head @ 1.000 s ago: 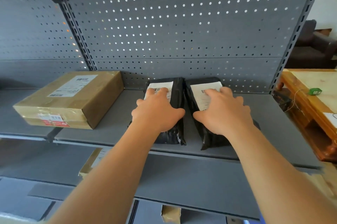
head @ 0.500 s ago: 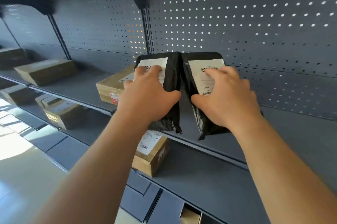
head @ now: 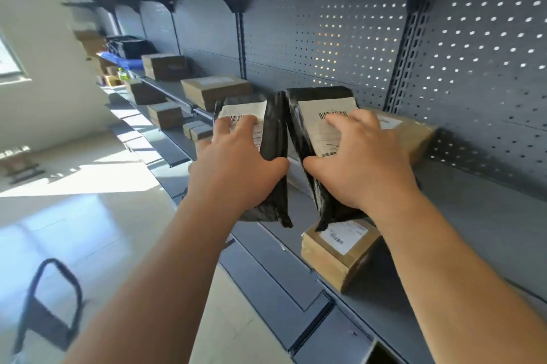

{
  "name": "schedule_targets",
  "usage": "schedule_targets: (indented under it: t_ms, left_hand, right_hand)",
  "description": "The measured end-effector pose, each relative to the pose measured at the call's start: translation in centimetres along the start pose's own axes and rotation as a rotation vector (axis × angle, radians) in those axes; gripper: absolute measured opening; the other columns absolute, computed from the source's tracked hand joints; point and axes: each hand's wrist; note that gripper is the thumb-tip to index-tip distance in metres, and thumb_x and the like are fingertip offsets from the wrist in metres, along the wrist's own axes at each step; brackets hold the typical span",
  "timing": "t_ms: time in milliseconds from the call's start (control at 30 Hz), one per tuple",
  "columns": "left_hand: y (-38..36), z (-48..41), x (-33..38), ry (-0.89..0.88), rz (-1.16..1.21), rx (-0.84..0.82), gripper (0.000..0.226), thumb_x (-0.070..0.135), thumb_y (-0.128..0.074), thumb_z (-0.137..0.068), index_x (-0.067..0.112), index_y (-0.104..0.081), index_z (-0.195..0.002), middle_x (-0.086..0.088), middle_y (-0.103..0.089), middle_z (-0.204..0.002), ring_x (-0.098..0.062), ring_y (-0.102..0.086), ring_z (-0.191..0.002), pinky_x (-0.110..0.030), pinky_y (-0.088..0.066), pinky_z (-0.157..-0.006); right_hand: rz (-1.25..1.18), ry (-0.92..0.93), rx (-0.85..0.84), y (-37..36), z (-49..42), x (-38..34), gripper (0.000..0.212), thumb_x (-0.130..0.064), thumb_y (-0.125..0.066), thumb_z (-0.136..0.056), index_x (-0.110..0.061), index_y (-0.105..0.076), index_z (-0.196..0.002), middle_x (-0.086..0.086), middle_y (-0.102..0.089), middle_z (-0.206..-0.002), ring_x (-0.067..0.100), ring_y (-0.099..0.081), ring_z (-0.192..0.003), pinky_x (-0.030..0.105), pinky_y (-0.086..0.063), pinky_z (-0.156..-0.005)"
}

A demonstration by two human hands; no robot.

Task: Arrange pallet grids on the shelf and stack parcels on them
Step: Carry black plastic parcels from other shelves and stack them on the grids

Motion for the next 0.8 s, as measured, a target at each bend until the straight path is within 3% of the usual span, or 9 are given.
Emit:
schedule_targets:
  t_ms: [367, 800]
  left_hand:
    - [3.0, -0.9, -18.6, 0.322, -0.081, -0.015, 0.077, 0.062, -0.059, -0.075, 0.042, -0.031, -0.144, 0.005, -0.027, -0.155, -0.034, -0.039, -0.129, -0.054, -0.046, -0.097]
    - [1.8, -7.6, -31.3, 0.684, -0.207, 0.013, 0.076, 0.057, -0.059, -0.078, 0.039, -0.028, -0.146, 0.002, -0.021, -0.159, -0.034, -0.036, -0.129, -0.052, -0.042, -0.099]
  right_hand:
    - [-0.039, 0.158, -0.220, -13.3, -2.8, -15.1, 0.082, -0.063, -0.058, -0.074, -0.037, -0.036, -0.149, -0.003, -0.031, -0.155, 0.036, -0.040, -0.129, 0.053, -0.041, -0.104]
    - [-0.113, 0.395, -0.444, -27.3, -12.3, -25.4, 0.079, -0.059, -0.059, -0.080, -0.037, -0.033, -0.150, -0.001, -0.029, -0.156, 0.034, -0.036, -0.133, 0.051, -0.035, -0.105]
Point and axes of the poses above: each hand's wrist, its own z-axis away from the middle knuckle, its own y-axis out of the back of the hand, x = y × z
